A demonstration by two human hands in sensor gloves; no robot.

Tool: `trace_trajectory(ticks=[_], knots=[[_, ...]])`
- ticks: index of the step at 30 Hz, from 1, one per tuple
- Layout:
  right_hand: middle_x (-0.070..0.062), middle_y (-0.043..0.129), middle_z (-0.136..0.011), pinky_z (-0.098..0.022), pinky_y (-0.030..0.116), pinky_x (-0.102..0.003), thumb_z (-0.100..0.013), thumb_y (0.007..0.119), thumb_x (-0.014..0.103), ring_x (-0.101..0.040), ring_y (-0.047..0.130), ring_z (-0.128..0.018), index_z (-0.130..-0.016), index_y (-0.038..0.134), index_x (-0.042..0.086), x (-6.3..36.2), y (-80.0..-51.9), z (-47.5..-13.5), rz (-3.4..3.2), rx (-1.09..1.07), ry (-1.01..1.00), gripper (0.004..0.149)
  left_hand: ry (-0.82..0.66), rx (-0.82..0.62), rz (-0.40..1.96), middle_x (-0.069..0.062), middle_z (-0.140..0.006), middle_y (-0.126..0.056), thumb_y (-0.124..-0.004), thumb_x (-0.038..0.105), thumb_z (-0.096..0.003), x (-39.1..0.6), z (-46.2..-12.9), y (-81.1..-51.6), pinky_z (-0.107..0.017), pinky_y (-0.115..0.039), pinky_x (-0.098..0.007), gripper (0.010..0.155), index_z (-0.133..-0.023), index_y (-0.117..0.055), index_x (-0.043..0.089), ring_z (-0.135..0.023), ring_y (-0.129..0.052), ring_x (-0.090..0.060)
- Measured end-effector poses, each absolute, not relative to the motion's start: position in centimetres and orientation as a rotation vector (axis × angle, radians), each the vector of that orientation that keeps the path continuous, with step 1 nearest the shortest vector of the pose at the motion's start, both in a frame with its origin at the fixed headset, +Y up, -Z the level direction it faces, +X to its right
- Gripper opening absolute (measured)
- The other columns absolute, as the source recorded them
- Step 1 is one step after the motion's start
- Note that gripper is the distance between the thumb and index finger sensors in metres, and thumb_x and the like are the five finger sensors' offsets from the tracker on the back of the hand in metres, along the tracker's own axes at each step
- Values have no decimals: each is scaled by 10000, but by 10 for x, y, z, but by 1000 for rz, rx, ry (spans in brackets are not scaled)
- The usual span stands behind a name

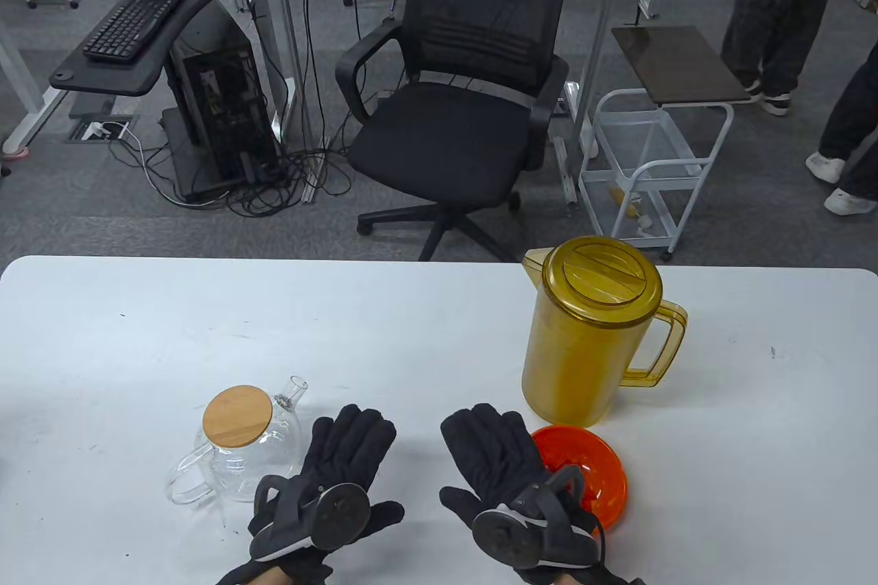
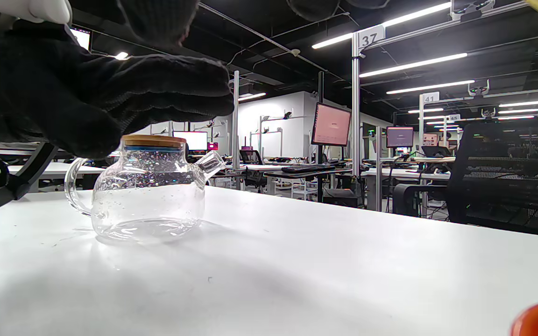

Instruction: Make wolfberry and red date tea

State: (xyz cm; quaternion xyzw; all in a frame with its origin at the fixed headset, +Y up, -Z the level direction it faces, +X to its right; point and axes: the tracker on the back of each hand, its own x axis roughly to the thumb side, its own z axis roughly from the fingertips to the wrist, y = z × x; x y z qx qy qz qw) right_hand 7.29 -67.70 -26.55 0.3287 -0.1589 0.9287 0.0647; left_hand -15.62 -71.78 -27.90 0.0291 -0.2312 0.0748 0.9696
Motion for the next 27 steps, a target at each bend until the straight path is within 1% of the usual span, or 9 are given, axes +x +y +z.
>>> trace_trajectory(ticks=[23, 27], knots=[[-239, 472, -1112, -746, 399, -652, -521, 703, 443, -510, 499, -1020, -1109, 256, 58, 71, -678, -263, 2822, 1011, -491, 833, -469, 79, 168, -86, -1261, -318, -720, 645, -434, -157, -280, -717, -850, -238, -522, 1001, -1167, -205, 200, -1179, -316, -392], [-241, 474, -1110, -745, 402, -652, -521, 703, 443, -510, 504, -1018, -1109, 257, 58, 71, -678, -263, 2822, 1008, -495, 832, -452, 92, 146, -83, -1260, -330, -719, 646, -434, -158, -279, -715, -854, -259, -523, 995, -1167, -214, 200, -1178, -339, -388]])
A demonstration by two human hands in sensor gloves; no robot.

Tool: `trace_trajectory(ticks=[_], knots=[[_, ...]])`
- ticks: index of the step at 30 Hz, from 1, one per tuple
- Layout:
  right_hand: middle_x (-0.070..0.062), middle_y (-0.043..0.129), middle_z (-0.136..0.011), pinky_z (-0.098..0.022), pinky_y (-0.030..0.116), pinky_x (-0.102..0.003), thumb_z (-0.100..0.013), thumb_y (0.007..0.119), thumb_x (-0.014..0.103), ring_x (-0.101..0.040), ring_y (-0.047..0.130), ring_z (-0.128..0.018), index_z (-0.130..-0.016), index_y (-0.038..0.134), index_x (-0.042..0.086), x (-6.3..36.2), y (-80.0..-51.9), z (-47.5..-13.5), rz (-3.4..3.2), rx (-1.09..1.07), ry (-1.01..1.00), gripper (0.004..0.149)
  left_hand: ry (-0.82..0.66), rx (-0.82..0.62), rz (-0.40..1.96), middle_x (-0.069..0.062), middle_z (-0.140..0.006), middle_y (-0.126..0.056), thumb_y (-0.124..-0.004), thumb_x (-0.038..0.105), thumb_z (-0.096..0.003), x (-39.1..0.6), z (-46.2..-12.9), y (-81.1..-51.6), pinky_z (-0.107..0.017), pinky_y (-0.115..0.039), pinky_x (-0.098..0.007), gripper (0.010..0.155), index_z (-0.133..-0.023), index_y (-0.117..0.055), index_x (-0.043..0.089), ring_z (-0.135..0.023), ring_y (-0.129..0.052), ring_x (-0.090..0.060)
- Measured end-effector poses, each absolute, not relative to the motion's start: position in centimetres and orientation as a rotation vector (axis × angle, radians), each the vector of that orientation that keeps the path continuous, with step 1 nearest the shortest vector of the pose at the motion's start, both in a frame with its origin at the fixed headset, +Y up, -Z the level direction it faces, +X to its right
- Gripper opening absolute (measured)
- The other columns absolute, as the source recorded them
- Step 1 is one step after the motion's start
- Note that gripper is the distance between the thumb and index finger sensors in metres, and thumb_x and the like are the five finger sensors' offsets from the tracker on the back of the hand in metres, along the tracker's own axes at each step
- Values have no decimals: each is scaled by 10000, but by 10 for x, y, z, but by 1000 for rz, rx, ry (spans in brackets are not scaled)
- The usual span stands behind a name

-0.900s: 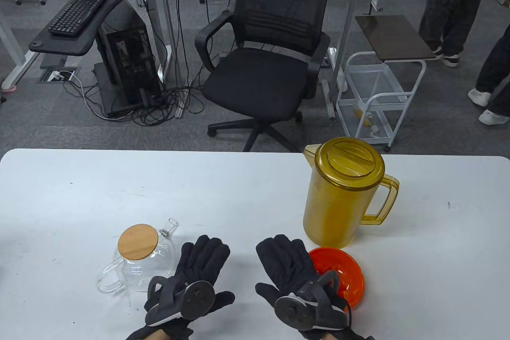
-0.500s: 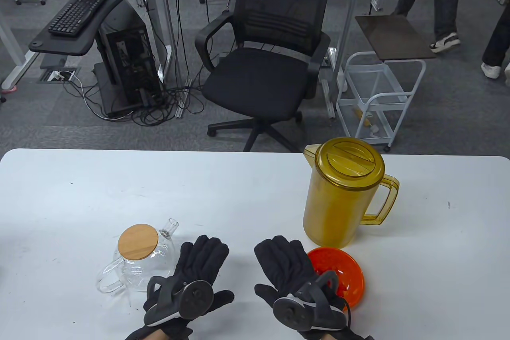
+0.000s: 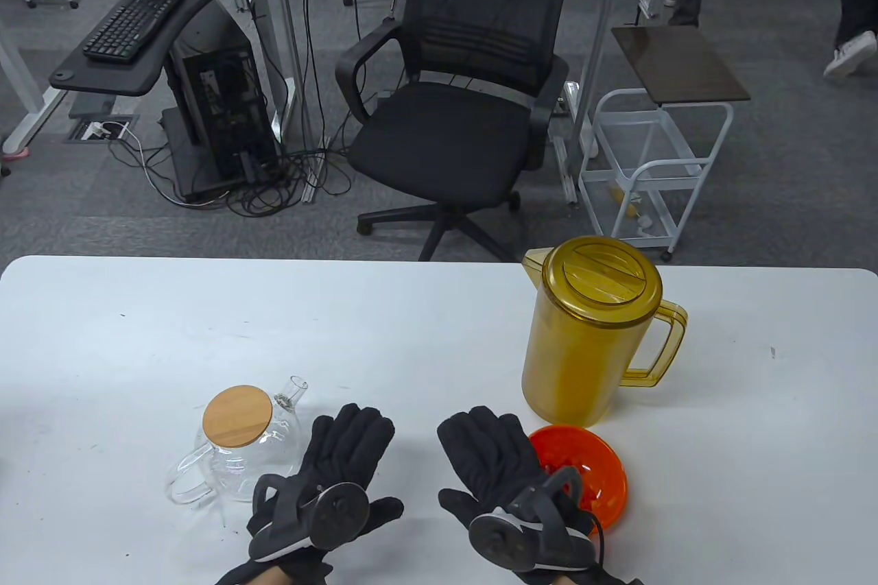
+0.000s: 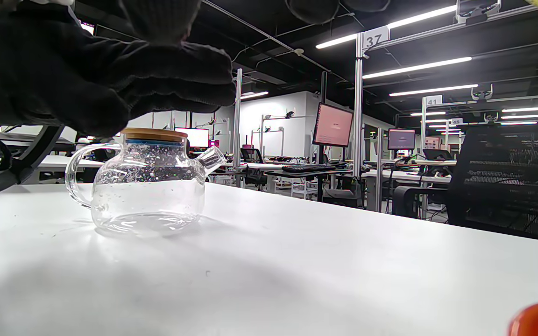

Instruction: Make wolfberry and red date tea

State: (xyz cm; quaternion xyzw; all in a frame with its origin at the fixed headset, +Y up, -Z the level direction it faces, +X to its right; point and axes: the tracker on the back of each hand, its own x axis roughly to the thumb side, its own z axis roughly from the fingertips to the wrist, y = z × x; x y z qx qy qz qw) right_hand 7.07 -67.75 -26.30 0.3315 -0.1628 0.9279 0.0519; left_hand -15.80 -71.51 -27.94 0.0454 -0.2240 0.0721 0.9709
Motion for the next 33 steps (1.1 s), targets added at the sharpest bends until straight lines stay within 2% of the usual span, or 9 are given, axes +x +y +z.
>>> trace_trajectory(ticks=[8, 16, 20, 24, 30, 33], knots=[[-239, 478, -1109, -743, 412, -650, -521, 702, 444, -507, 510, -1017, -1109, 260, 56, 69, -678, -263, 2812, 1019, -497, 832, -313, 248, 239, -79, -1257, -352, -713, 642, -442, -187, -277, -682, -863, -291, -520, 974, -1166, -231, 203, -1178, -378, -380], [-237, 482, -1108, -742, 420, -648, -520, 701, 447, -508, 514, -1014, -1108, 263, 56, 67, -680, -262, 2811, 1046, -482, 831, 8, 390, 456, -86, -1255, -336, -677, 660, -470, -282, -266, -659, -867, -297, -549, 949, -1167, -226, 200, -1175, -363, -398], [-237, 483, -1107, -742, 421, -647, -520, 701, 447, -507, 515, -1013, -1108, 262, 57, 66, -681, -261, 2810, 1050, -482, 831, 188, 399, 579, -85, -1244, -370, -653, 651, -495, -330, -259, -668, -865, -337, -556, 897, -1164, -259, 202, -1162, -406, -400], [-237, 484, -1107, -741, 423, -647, -519, 702, 447, -507, 517, -1012, -1107, 263, 58, 67, -681, -262, 2806, 1044, -482, 830, 320, 370, 659, -81, -1220, -432, -640, 622, -523, -359, -254, -682, -854, -394, -553, 826, -1155, -310, 204, -1134, -480, -391], [-237, 484, -1107, -742, 425, -646, -520, 700, 448, -507, 516, -1013, -1107, 262, 57, 68, -681, -263, 2811, 1031, -471, 830, 502, 305, 674, -100, -1152, -566, -618, 587, -550, -376, -256, -706, -791, -520, -567, 734, -1125, -414, 179, -1030, -666, -385], [-236, 484, -1106, -742, 427, -645, -519, 699, 449, -507, 517, -1012, -1107, 262, 60, 69, -681, -264, 2812, 1023, -467, 829, 561, 268, 672, -113, -1146, -554, -604, 576, -560, -377, -258, -719, -774, -572, -543, 722, -1122, -405, 168, -973, -754, -326]])
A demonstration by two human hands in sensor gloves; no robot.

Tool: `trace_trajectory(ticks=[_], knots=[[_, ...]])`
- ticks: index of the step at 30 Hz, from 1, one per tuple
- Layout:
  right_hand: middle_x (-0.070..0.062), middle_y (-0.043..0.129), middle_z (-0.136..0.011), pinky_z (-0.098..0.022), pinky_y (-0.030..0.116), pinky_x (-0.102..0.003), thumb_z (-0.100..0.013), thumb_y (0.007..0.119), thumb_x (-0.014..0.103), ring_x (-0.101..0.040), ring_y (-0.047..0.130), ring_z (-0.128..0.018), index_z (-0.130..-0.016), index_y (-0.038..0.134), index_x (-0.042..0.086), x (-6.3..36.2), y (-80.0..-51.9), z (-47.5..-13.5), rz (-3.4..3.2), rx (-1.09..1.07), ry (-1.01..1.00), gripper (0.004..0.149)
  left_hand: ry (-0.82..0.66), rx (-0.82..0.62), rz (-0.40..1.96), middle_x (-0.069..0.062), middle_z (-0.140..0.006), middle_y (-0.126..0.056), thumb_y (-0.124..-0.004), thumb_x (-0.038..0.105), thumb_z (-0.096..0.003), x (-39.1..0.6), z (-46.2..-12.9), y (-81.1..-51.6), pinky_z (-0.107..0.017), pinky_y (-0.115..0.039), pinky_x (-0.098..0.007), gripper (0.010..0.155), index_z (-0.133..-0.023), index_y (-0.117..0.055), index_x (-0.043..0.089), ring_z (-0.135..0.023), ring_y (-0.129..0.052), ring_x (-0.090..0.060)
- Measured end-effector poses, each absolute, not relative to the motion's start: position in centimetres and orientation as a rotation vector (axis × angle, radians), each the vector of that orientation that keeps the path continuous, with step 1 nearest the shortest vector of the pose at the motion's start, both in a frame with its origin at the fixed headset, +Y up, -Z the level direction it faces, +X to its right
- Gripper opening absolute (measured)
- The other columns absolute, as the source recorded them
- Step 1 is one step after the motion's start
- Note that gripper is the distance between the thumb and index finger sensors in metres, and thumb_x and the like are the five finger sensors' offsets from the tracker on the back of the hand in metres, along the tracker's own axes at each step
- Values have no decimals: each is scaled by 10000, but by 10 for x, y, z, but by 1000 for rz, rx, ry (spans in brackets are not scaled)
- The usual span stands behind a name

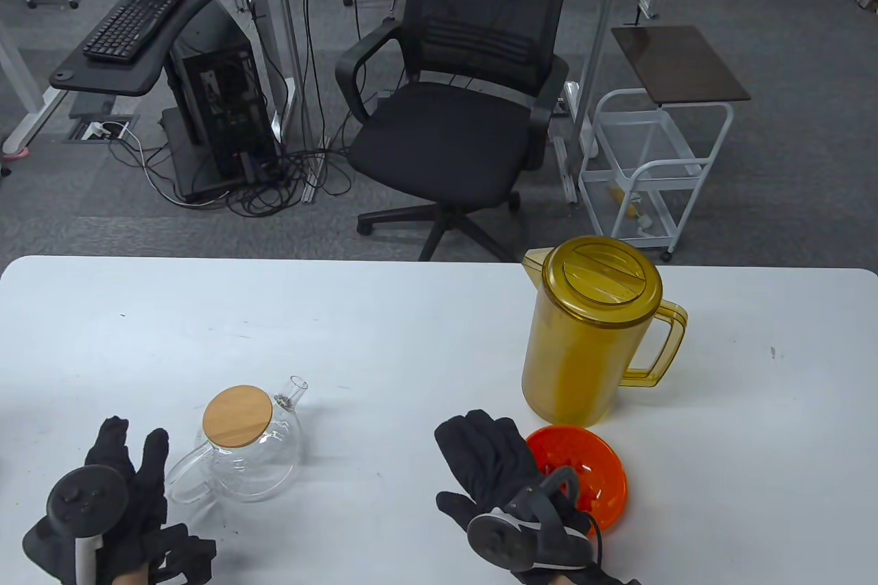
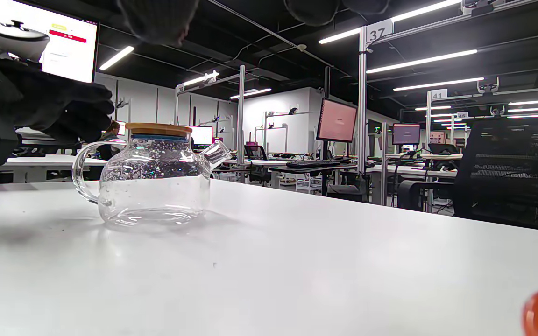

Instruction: Make wolfberry and red date tea

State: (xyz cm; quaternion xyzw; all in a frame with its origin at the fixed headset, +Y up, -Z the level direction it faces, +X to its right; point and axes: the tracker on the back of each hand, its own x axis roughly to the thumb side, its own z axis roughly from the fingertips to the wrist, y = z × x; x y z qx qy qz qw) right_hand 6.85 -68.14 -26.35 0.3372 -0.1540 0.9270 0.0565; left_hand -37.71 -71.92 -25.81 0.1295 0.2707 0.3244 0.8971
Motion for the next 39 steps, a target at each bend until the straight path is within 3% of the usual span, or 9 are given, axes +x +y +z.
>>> trace_trajectory(ticks=[7, 12, 19, 24, 31, 39], knots=[[-237, 483, -1107, -742, 427, -645, -520, 696, 452, -507, 517, -1013, -1107, 260, 60, 71, -682, -265, 2812, 1006, -455, 830, 638, 175, 630, -81, -1038, -693, -570, 553, -569, -372, -265, -742, -734, -612, -533, 609, -1057, -530, 192, -852, -840, -290], [-234, 483, -1107, -743, 426, -645, -520, 696, 450, -507, 515, -1013, -1107, 258, 60, 72, -682, -267, 2807, 996, -453, 829, 633, 116, 577, -46, -868, -843, -504, 549, -573, -365, -269, -756, -701, -661, -509, 515, -921, -698, 222, -738, -913, -255], [-235, 480, -1108, -744, 426, -644, -521, 695, 447, -508, 513, -1014, -1106, 256, 62, 76, -683, -270, 2804, 976, -439, 827, 619, 114, 651, 17, -778, -857, -482, 552, -570, -365, -271, -759, -754, -604, -518, 440, -759, -758, 267, -760, -877, -260], [-233, 479, -1109, -744, 426, -644, -521, 695, 447, -506, 512, -1015, -1105, 252, 62, 77, -682, -271, 2804, 970, -436, 828, 636, 128, 884, 35, -718, -849, -519, 551, -566, -369, -272, -769, -786, -569, -513, 402, -669, -777, 261, -800, -848, -254], [-234, 474, -1109, -746, 425, -642, -520, 697, 445, -505, 509, -1017, -1105, 248, 63, 80, -682, -273, 2804, 953, -424, 830, 712, 224, 1232, 25, -564, -864, -594, 541, -566, -370, -276, -785, -748, -615, -496, 378, -530, -807, 231, -675, -884, -242], [-234, 472, -1111, -748, 422, -643, -521, 698, 441, -505, 505, -1019, -1105, 246, 65, 84, -680, -275, 2795, 925, -430, 829, 734, 265, 1363, 20, -412, -871, -640, 534, -566, -372, -282, -787, -680, -679, -473, 396, -439, -833, 212, -517, -916, -228]])
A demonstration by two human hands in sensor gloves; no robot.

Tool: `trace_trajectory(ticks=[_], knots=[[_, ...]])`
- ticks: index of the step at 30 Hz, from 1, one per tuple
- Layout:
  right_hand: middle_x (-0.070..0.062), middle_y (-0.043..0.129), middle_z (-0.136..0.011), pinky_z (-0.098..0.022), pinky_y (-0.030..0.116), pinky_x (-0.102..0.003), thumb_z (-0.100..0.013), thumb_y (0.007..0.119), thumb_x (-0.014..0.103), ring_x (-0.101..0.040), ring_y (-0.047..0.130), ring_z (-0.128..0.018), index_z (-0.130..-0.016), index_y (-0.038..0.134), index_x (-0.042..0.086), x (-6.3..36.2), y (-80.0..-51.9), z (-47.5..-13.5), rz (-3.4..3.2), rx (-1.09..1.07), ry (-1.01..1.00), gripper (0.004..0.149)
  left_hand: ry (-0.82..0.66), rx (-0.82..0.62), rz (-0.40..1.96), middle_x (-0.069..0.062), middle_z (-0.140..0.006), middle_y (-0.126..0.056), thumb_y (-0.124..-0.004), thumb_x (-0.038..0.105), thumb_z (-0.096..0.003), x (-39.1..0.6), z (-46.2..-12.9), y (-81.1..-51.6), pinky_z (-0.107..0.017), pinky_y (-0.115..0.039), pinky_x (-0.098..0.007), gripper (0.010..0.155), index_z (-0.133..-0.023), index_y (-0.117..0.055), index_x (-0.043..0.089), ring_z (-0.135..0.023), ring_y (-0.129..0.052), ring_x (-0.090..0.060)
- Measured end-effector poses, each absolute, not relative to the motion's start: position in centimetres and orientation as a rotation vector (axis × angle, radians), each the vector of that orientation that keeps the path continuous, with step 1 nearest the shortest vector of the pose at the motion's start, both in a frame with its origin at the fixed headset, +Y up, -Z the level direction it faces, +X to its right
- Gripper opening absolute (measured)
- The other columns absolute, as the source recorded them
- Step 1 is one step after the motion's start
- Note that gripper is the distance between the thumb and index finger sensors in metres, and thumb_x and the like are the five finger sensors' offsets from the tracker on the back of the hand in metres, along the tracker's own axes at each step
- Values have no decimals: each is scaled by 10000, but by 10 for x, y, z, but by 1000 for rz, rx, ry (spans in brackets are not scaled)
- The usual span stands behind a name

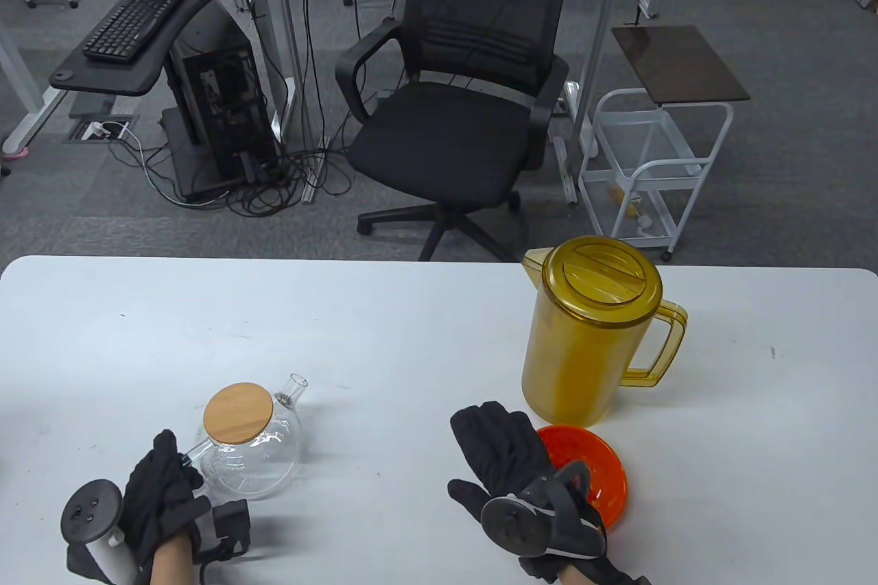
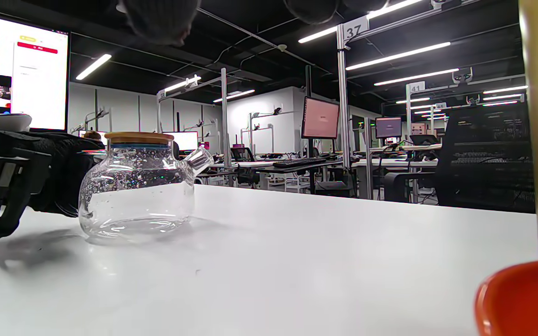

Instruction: Make wolfberry and red date tea

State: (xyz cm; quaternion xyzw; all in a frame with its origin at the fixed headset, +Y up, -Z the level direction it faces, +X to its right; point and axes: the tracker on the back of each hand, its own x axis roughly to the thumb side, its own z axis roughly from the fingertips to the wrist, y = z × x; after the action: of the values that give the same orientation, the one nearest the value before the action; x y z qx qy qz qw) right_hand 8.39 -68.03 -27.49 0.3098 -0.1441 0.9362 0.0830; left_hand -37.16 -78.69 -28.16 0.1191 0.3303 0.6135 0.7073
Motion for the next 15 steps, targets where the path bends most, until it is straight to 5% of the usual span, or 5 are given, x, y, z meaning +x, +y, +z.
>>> trace_trajectory(ticks=[15], knots=[[-236, 470, -1112, -749, 422, -643, -520, 700, 441, -507, 503, -1019, -1106, 248, 64, 90, -676, -277, 2768, 887, -452, 830, 497, 280, 1358, 24, -261, -855, -654, 533, -566, -344, -296, -751, -577, -751, -426, 442, -358, -849, 195, -336, -920, -200]])
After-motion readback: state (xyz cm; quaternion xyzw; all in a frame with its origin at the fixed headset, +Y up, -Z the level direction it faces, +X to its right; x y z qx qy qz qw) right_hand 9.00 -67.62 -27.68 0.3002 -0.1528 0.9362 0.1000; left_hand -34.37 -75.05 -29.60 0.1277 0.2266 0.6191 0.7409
